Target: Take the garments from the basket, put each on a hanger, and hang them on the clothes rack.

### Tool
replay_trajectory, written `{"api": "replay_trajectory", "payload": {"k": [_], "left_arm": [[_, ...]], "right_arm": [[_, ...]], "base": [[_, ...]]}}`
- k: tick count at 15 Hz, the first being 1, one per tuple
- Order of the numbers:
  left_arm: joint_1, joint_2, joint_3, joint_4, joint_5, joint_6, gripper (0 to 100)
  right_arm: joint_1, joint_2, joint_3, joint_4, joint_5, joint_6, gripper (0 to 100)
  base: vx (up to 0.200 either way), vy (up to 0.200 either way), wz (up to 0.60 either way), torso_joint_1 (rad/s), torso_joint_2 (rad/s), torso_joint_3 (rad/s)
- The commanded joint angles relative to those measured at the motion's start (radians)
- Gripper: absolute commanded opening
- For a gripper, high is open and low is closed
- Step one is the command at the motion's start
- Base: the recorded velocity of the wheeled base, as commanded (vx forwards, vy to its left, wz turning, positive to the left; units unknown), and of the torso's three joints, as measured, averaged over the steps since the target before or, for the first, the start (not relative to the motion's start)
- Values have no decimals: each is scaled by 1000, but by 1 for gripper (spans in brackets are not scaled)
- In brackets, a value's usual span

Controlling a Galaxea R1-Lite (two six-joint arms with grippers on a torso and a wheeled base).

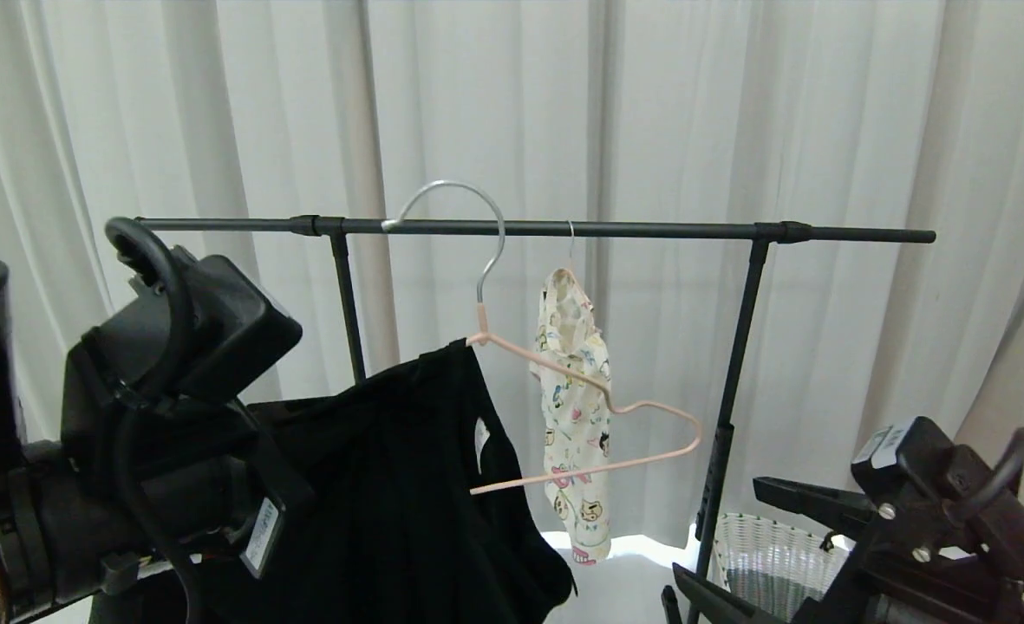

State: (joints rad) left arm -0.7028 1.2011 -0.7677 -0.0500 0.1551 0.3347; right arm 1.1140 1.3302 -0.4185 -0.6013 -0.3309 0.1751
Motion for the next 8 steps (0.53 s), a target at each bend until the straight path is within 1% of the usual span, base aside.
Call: {"api": "replay_trajectory", "payload": {"k": [1, 2, 3, 4, 6, 8], "left_arm": [[2, 2, -35, 1, 0, 0, 0], [2, 3, -50, 1, 0, 0, 0], [2, 3, -56, 1, 0, 0, 0], [2, 6, -65, 1, 0, -2, 0], [2, 5, -73, 1, 0, -13, 0], [0, 6, -78, -1, 0, -16, 0]], "right_arm": [[0, 109, -69, 1, 0, 44, 100], [0, 162, -102, 0, 0, 87, 100], [1, 195, -125, -2, 0, 109, 100], [1, 241, -181, -2, 0, 133, 100], [1, 288, -240, -2, 0, 138, 100], [4, 320, -267, -3, 0, 138, 100]], "base": [[0, 0, 0, 0, 0, 0], [0, 0, 0, 0, 0, 0], [0, 0, 0, 0, 0, 0], [0, 0, 0, 0, 0, 0], [0, 0, 0, 0, 0, 0], [0, 0, 0, 0, 0, 0]]}}
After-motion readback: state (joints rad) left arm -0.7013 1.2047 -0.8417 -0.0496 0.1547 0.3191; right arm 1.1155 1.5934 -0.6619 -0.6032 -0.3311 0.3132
